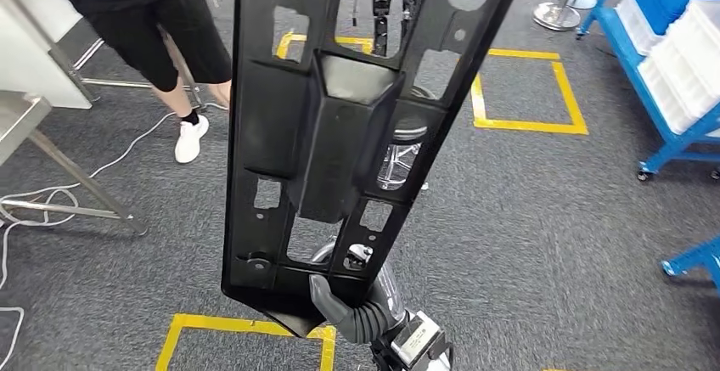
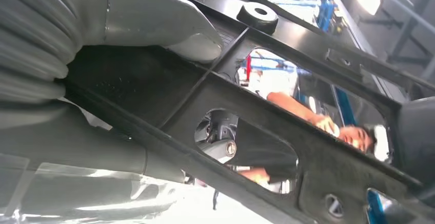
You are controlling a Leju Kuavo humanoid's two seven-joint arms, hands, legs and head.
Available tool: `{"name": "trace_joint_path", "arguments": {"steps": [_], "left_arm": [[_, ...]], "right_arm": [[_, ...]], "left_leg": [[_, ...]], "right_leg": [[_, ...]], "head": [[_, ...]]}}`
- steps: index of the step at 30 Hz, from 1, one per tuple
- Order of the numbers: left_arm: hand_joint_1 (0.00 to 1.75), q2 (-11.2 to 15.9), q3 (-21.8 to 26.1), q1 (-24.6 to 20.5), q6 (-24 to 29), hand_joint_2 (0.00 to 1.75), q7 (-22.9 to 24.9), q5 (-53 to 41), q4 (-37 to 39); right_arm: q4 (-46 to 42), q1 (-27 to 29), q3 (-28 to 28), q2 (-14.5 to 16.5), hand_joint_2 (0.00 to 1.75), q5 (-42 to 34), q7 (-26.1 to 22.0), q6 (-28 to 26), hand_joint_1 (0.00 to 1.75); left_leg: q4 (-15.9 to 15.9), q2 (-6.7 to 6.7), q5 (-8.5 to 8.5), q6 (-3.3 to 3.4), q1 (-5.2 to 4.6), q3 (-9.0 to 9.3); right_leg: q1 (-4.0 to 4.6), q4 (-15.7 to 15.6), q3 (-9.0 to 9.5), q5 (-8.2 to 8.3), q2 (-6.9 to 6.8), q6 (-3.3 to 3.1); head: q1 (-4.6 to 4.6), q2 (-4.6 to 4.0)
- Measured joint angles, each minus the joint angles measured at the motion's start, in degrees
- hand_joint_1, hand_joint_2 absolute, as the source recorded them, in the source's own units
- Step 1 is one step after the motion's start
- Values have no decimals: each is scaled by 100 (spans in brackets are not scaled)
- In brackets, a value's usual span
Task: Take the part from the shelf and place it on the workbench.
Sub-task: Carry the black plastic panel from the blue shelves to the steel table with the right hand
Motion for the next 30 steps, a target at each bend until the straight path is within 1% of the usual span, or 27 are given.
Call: {"name": "trace_joint_path", "arguments": {"steps": [1,2,3,4,5,6,7,9,10,11,12,13,14,15,16,17,18,19,20,21,22,23,24,25,27,29,30], "left_arm": [[0,1,0,2,3,175,13,-9,0],[0,0,0,3,5,175,25,-16,0],[0,-3,0,4,8,175,34,-23,0],[0,-5,-1,5,9,175,40,-26,0],[0,-8,-2,5,11,175,45,-27,0],[0,-9,-2,7,15,175,53,-30,0],[0,-8,-3,13,20,175,62,-33,0],[0,-6,-3,34,31,175,81,-45,0],[0,-6,-3,45,35,175,89,-51,0],[0,-4,-4,50,39,175,95,-57,0],[0,2,-7,47,43,175,97,-60,0],[0,9,-10,43,46,175,99,-60,0],[0,16,-14,38,50,175,101,-60,0],[0,21,-17,36,59,175,102,-60,0],[0,24,-19,38,71,175,102,-60,0],[0,28,-20,41,89,175,103,-60,0],[0,37,-20,43,107,175,104,-59,-1],[0,50,-20,43,120,175,106,-57,-1],[0,68,-20,38,129,175,111,-55,-3],[0,83,-20,30,132,175,115,-54,-4],[0,97,-20,22,132,175,120,-52,-5],[0,109,-20,17,133,175,124,-51,-7],[0,116,-20,17,134,175,124,-47,-7],[0,122,-20,22,135,175,124,-42,-7],[0,126,-19,23,139,175,112,-32,-7],[0,126,-19,14,144,175,89,-30,-7],[0,126,-19,12,146,175,79,-29,-7]], "right_arm": [[1,5,-2,-4,175,1,3,21,175],[1,6,-2,-5,175,3,4,45,175],[1,4,-2,-4,175,7,4,66,175],[1,1,-2,-1,175,10,4,83,175],[1,-3,-2,4,175,14,4,96,175],[1,-5,-3,9,175,17,5,105,175],[1,-8,-3,15,175,19,4,114,175],[1,-15,-5,30,175,19,4,143,175],[1,-22,-7,42,175,13,3,162,175],[1,-28,-9,62,175,3,3,183,175],[1,-30,-12,83,175,-8,2,198,175],[2,-30,-15,100,175,-18,2,208,175],[5,-27,-18,112,175,-25,1,213,175],[12,-25,-21,115,175,-28,1,217,175],[22,-24,-24,116,175,-32,1,227,175],[34,-25,-25,119,175,-37,1,241,175],[46,-28,-25,126,175,-44,1,259,175],[55,-32,-25,140,175,-50,1,276,175],[62,-40,-24,160,175,-57,1,291,175],[67,-50,-24,179,175,-62,-1,301,175],[72,-61,-24,196,175,-65,-2,307,175],[76,-70,-23,207,175,-67,-3,310,175],[79,-79,-22,215,175,-68,-4,312,175],[82,-88,-21,222,175,-70,-4,315,175],[87,-116,-20,231,175,-85,-8,321,175],[105,-127,-20,226,175,-114,-10,326,175],[121,-124,-20,221,175,-131,-10,327,175]], "left_leg": [[3,-73,-3,1,1,2],[6,-149,-6,-4,5,9],[10,-224,-12,-14,11,17],[16,-295,-20,-31,16,20],[33,-362,-33,-59,8,16],[47,-414,-40,-92,1,4],[54,-455,-43,-122,-4,-14],[53,-519,-36,-176,17,-39],[79,-479,-58,-198,30,-54],[182,-370,-125,-222,36,-99],[397,-225,-249,-243,37,-199],[720,-61,-414,-261,30,-355],[1102,45,-582,-275,29,-549],[1432,91,-693,-283,30,-726],[1612,113,-712,-283,30,-833],[1584,130,-624,-275,29,-834],[1334,162,-447,-254,26,-716],[959,234,-249,-220,17,-525],[596,349,-115,-182,-17,-337],[325,439,-36,-146,-49,-200],[189,494,-24,-119,-82,-136],[155,486,-48,-98,-114,-133],[131,412,-37,-72,-117,-131],[97,349,-18,-47,-105,-112],[26,230,24,9,-64,-63],[9,112,39,34,-42,-51],[10,44,40,38,-40,-54]], "right_leg": [[-6,125,-89,0,14,29],[-17,13,-62,101,24,80],[-35,-296,62,269,48,141],[-63,-690,227,443,124,194],[-80,-1031,369,579,201,215],[-93,-1253,466,660,261,204],[-90,-1348,508,685,297,171],[-81,-1360,529,701,234,79],[-82,-1367,536,708,196,46],[-89,-1377,546,713,155,8],[-91,-1385,555,712,107,-32],[-72,-1385,562,704,54,-67],[-55,-1385,565,693,-4,-102],[-38,-1384,567,682,-63,-127],[-25,-1384,573,672,-121,-141],[-15,-1383,583,661,-175,-155],[-6,-1384,602,648,-227,-163],[5,-1384,626,631,-275,-166],[30,-1382,646,611,-321,-157],[51,-1380,659,591,-364,-139],[70,-1378,666,574,-408,-121],[82,-1383,672,563,-459,-99],[84,-1391,690,551,-509,-77],[81,-1378,693,530,-497,-55],[71,-1135,608,388,-288,-30],[40,-478,288,114,-47,-51],[24,-122,95,-2,-8,-53]], "head": [[2,0],[2,0],[3,0],[9,0],[14,0],[14,0],[15,0],[6,0],[5,0],[-9,0],[-21,0],[-35,0],[-46,0],[-44,0],[-45,0],[-45,0],[-46,0],[-46,0],[-44,0],[-42,0],[-40,0],[-39,0],[-42,0],[-41,0],[-29,0],[-7,0],[3,0]]}}
